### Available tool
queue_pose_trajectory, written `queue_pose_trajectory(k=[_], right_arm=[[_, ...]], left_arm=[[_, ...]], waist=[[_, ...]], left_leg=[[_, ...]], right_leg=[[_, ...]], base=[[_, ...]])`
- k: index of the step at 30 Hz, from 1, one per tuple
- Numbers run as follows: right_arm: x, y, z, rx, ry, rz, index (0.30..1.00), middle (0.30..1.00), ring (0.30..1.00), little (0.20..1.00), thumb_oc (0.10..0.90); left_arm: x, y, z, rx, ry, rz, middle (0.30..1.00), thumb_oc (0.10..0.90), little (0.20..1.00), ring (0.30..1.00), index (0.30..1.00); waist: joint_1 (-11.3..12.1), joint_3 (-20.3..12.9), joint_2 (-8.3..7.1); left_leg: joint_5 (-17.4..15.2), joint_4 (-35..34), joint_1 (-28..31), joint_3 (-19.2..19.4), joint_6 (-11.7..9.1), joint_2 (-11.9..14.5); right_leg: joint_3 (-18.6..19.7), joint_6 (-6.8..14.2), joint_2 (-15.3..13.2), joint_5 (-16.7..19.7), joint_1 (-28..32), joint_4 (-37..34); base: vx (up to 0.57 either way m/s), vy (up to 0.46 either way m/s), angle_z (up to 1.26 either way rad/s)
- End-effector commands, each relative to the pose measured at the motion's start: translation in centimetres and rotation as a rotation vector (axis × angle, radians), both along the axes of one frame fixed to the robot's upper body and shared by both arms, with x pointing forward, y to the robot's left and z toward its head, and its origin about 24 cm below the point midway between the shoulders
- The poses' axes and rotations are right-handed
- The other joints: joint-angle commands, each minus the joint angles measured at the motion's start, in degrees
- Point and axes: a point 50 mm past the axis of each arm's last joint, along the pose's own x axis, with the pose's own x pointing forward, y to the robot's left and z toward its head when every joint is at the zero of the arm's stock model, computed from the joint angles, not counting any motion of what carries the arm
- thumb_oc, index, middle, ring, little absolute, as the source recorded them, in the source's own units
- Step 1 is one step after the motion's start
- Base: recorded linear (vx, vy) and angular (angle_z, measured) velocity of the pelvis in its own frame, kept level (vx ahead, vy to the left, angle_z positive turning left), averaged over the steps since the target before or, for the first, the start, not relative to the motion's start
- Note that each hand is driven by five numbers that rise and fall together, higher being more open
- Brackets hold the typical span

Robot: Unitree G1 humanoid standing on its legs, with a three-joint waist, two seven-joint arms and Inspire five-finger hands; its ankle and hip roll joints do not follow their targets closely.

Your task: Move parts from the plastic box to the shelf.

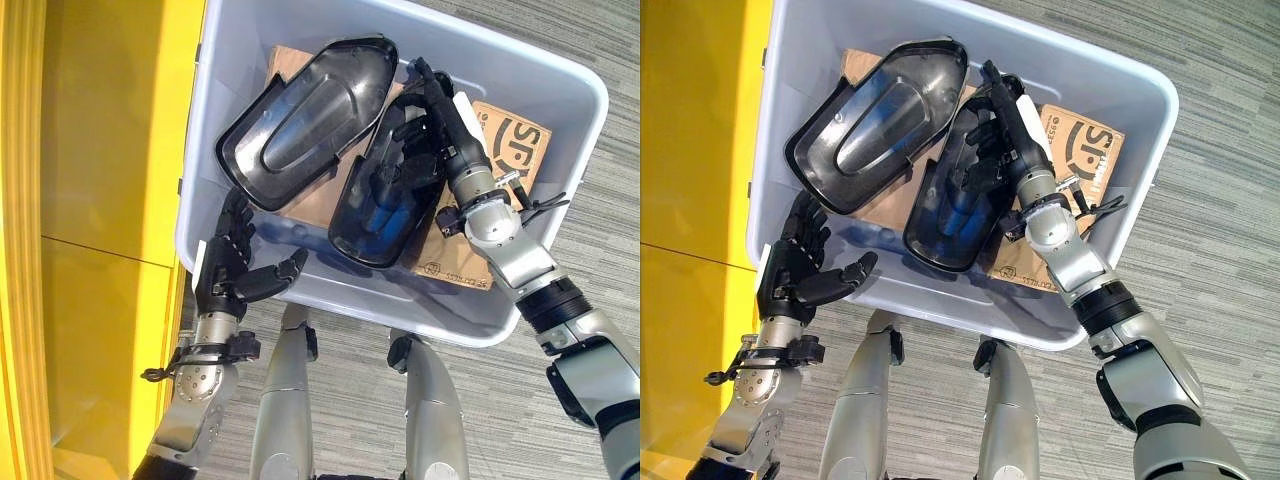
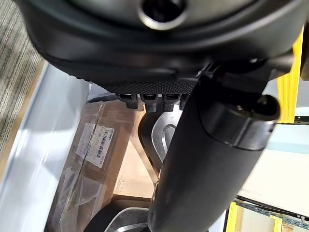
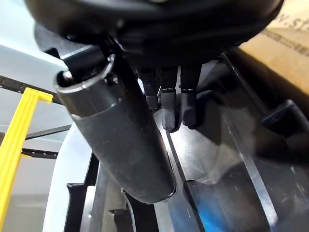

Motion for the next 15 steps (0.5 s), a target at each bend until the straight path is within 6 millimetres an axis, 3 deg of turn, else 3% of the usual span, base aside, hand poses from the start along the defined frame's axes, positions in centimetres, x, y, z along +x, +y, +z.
queue_pose_trajectory(k=[1,15], right_arm=[[-1.6,2.3,8.6,-0.083,-0.335,0.087,1.0,1.0,1.0,1.0,0.9],[-2.7,1.8,12.1,-0.134,-0.496,0.022,1.0,1.0,1.0,1.0,0.9]], left_arm=[[-1.0,-1.1,-1.5,-0.016,0.091,-0.095,1.0,0.9,1.0,1.0,1.0],[-0.8,-1.2,-1.1,-0.017,0.07,-0.111,1.0,0.9,1.0,1.0,1.0]], waist=[[0.91,-0.52,1.22],[0.74,-0.52,1.8]], left_leg=[[-5.67,2.22,-0.74,2.35,0.04,-0.35],[-5.46,2.07,-1.37,2.39,-0.06,-0.65]], right_leg=[[0.29,4.25,-1.83,-1.43,3.6,-2.09],[0.92,4.35,-1.93,-1.12,2.59,-2.25]], base=[[0.0,0.0,0.0],[0.0,0.0,0.0]])
